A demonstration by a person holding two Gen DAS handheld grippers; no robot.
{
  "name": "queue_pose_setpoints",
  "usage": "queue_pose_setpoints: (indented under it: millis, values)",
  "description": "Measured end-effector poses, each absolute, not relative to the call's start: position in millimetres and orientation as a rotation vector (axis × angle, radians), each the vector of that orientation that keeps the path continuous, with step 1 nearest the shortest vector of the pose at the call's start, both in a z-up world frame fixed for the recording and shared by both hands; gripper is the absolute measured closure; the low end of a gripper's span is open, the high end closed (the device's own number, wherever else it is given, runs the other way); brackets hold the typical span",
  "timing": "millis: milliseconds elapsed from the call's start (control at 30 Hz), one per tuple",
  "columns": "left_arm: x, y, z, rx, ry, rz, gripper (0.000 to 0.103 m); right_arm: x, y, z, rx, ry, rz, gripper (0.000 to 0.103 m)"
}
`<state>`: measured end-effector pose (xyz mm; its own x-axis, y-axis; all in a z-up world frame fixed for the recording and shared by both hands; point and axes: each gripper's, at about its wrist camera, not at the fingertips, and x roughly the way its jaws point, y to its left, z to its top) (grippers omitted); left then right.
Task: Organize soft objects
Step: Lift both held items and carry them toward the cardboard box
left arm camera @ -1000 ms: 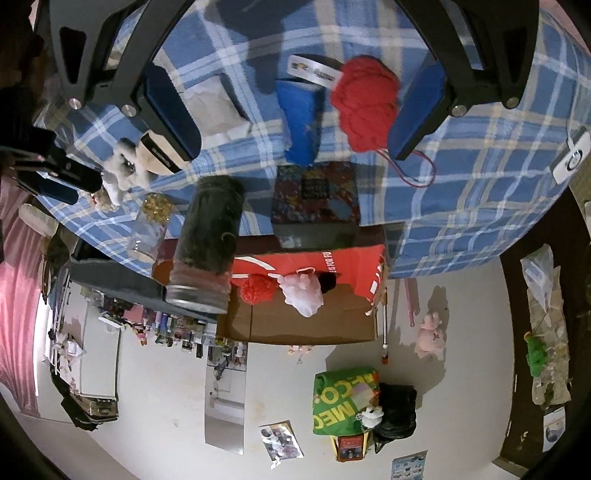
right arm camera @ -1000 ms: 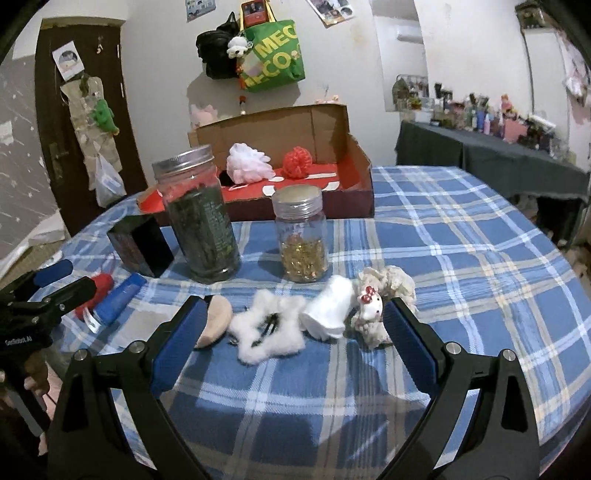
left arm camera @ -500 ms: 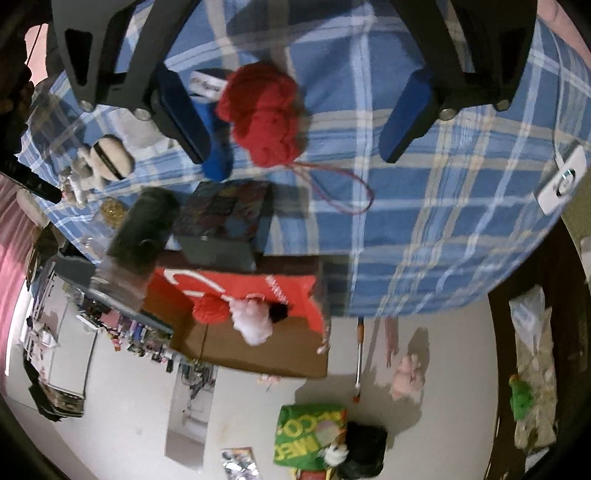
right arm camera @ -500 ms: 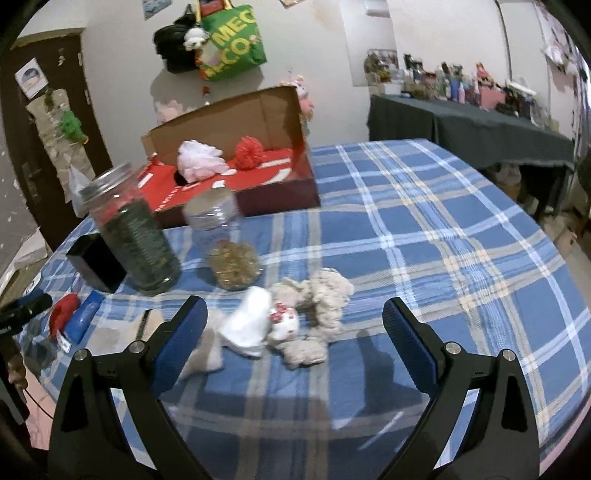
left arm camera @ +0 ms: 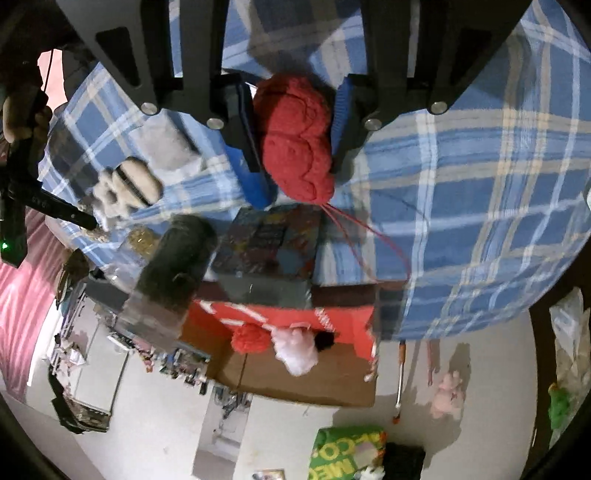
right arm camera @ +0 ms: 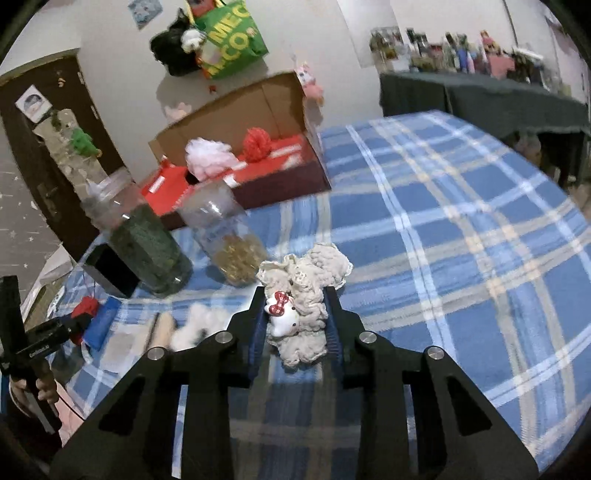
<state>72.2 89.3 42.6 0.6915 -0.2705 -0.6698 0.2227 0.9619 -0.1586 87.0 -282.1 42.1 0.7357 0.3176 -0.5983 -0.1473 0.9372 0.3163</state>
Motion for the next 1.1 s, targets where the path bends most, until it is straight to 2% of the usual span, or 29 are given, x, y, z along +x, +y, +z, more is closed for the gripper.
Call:
queue_pose_setpoints:
  millis: [400, 733, 1100]
  values:
    - [66, 49, 80, -0.061, 0.665, -0.417, 0.066, 77, -226, 67, 0.203, 0.664, 0.470, 0.075]
    - [84, 6, 66, -0.094, 0.731, -0.560, 0.066, 84, -186, 54, 0.145, 0.705, 0.574, 0.075]
    - [92, 3, 56, -0.117, 0.770, -0.570, 0.066, 87, -183, 50, 0.143, 0.725, 0.579, 0.075]
